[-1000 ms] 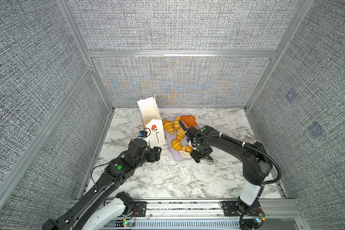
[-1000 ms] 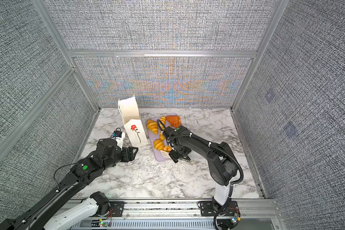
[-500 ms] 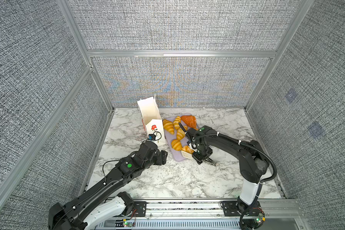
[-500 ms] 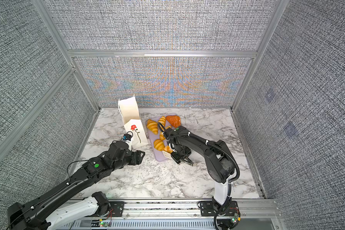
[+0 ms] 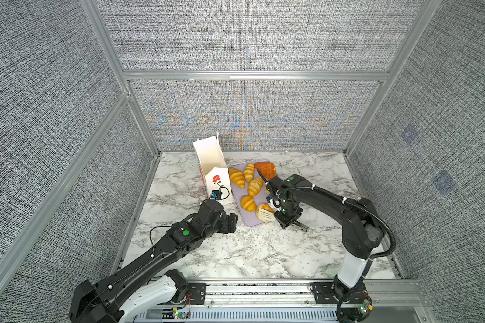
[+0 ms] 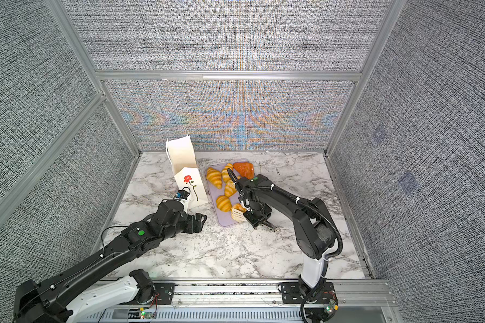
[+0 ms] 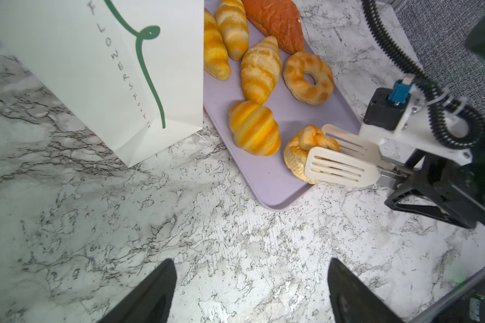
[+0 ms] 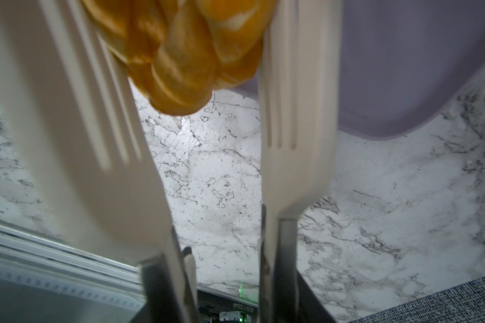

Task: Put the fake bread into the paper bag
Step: 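Lift the twisted pastry in the tongs with the right gripper, then carry the pastry over the paper bag opening with the right gripper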

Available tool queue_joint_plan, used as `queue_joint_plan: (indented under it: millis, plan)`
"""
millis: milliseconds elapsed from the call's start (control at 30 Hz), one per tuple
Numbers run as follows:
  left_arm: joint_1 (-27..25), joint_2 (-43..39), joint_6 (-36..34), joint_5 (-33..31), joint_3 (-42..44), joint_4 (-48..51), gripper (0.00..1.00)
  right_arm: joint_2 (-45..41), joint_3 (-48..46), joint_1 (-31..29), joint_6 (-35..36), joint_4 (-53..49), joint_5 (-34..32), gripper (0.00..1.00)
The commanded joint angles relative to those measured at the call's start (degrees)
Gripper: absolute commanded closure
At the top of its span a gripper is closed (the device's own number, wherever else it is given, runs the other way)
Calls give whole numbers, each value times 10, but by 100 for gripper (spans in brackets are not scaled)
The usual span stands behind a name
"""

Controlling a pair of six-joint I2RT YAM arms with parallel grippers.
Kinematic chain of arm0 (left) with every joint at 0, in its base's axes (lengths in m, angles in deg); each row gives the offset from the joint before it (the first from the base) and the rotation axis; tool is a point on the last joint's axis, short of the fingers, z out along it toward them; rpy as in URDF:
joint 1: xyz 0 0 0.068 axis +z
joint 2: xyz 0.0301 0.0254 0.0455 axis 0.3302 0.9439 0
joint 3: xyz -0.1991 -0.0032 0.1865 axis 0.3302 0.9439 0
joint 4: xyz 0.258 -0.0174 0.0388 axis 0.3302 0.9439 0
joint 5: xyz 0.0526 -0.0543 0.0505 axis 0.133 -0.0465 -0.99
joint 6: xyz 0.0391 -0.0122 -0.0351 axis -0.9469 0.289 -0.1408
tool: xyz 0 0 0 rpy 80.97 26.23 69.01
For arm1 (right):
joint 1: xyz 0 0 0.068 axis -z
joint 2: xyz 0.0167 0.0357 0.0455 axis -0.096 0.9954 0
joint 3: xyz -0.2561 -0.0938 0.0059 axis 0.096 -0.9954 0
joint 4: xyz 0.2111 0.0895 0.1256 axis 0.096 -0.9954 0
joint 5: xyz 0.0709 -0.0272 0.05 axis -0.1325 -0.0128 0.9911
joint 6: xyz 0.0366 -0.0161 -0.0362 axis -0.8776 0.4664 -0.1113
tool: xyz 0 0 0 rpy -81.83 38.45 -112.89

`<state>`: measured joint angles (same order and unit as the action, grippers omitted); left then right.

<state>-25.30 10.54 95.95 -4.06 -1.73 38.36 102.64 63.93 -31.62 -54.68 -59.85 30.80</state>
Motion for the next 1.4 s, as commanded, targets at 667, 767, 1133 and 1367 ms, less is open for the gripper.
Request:
queue_joint_plan:
  millis: [667,767,1133,1367]
  plan:
    - [1,-23,-61,20,40,-162,1,-138,30,32,-63,99,120,54]
    - [1,-12,-75,7,22,-151,1,-145,43,32,-74,114,130,54]
    - [5,11,-103,-28,-42,-125,1,-116,158,15,-83,126,151,54]
    - [29,8,-116,-56,-82,-83,1,-103,219,0,-92,160,155,53]
